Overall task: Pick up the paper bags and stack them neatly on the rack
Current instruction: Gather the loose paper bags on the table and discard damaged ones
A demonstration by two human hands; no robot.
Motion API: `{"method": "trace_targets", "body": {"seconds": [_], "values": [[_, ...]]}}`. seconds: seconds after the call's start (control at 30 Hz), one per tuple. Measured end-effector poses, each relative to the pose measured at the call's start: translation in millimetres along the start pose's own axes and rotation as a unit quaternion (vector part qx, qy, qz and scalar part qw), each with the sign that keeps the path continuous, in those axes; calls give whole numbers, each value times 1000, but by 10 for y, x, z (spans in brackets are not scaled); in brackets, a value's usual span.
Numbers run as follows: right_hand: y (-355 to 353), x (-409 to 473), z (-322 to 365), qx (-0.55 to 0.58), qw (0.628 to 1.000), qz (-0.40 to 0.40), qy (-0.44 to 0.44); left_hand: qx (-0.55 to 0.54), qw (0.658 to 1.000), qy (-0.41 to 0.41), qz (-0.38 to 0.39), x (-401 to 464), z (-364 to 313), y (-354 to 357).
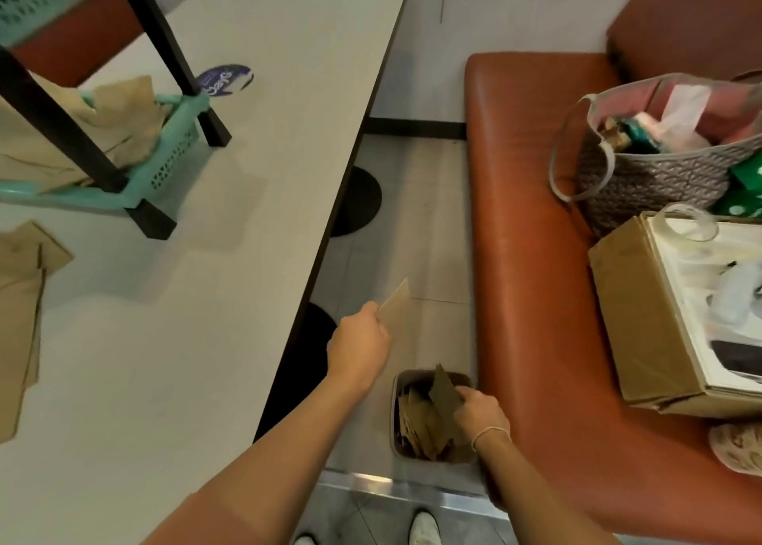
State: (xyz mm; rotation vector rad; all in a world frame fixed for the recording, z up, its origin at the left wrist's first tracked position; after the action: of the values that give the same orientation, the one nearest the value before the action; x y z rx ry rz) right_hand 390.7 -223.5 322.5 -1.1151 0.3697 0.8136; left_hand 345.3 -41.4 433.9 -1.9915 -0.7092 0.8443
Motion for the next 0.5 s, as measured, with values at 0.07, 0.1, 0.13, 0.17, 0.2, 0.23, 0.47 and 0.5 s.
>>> {"method": "trace_targets", "body": {"seconds": [0.07,0.1,0.13,0.17,0.2,0.23,0.47,0.5], "values": [[47,63,-22,9,1000,7,-9,-1,1000,-11,14,22,8,62],[42,87,-25,20,1000,2,-16,-11,999,-20,26,33,9,92],[25,123,-27,37,999,-6,-26,-32,998,-35,41,44,7,116],[-3,157,-20,62,997,-14,-37,-66,995,-56,58,59,1,138],[-42,181,-1,103,994,-15,-42,-109,988,-81,72,79,-7,158],[-77,201,24,175,984,-6,-34,-156,978,-108,87,98,-18,174],[-278,218,213,617,787,29,-9,-332,898,-239,162,164,-29,304],[-297,230,209,617,787,10,-9,-316,904,-240,161,166,-9,328]]}}
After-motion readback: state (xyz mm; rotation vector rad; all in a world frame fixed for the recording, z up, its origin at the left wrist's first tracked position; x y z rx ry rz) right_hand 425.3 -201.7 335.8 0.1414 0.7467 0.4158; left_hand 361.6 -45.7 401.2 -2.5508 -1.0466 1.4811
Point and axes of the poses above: each hand's wrist, its own x-axis towards the middle knuckle, its own y-axis out of the palm, z = x × y, the point moved 3 cm from there along x, towards the middle knuckle, and after that the axes turned 10 degrees about -y, right-handed, at the moved point
